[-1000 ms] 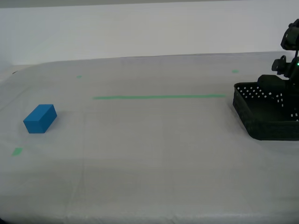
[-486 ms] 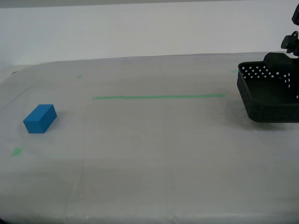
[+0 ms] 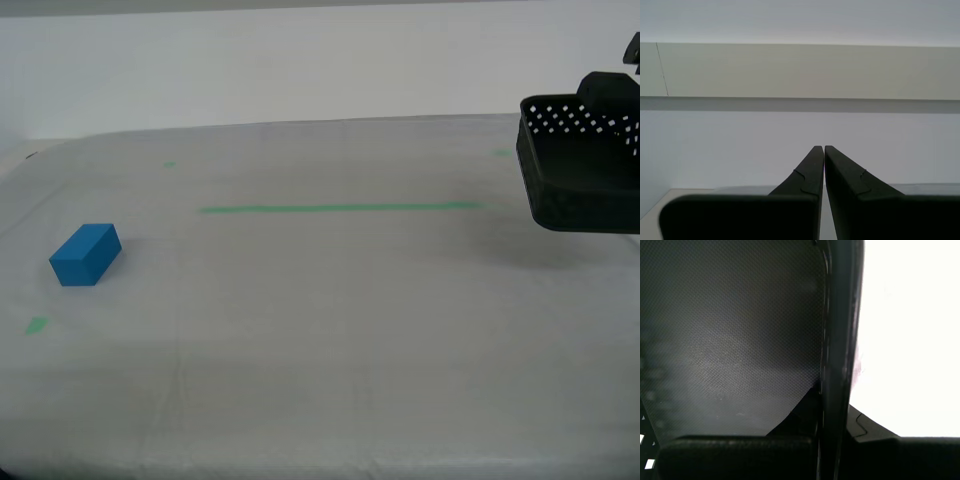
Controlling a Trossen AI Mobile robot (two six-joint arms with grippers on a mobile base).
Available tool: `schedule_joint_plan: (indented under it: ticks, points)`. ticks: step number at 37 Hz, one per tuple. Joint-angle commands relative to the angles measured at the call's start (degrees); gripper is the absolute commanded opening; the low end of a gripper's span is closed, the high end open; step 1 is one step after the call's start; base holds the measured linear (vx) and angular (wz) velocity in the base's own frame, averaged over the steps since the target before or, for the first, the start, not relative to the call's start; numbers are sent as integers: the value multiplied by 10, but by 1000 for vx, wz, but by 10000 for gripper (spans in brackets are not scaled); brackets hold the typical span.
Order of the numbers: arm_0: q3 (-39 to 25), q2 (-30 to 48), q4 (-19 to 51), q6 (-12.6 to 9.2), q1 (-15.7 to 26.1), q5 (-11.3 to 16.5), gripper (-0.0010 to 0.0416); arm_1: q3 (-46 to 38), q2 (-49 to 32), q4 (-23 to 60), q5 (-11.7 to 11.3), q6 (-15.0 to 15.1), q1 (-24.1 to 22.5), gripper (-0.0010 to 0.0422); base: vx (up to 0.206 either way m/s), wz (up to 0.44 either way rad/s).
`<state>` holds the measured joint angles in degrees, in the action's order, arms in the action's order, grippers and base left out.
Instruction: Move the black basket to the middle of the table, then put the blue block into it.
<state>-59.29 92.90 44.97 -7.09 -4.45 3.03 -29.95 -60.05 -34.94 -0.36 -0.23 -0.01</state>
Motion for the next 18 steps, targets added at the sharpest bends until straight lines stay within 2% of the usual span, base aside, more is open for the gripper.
schedule_joint_plan:
  ticks: [1,11,18]
  points:
    - [-3,-14,8,-13,2,17,-1,0,0,-3,0,1,0,0,0,0]
    - [-60,-14,86,-13,8,24,-1,0,0,-3,0,1,0,0,0,0]
    - [-114,-14,129,-20,28,28,-1,0,0,-3,0,1,0,0,0,0]
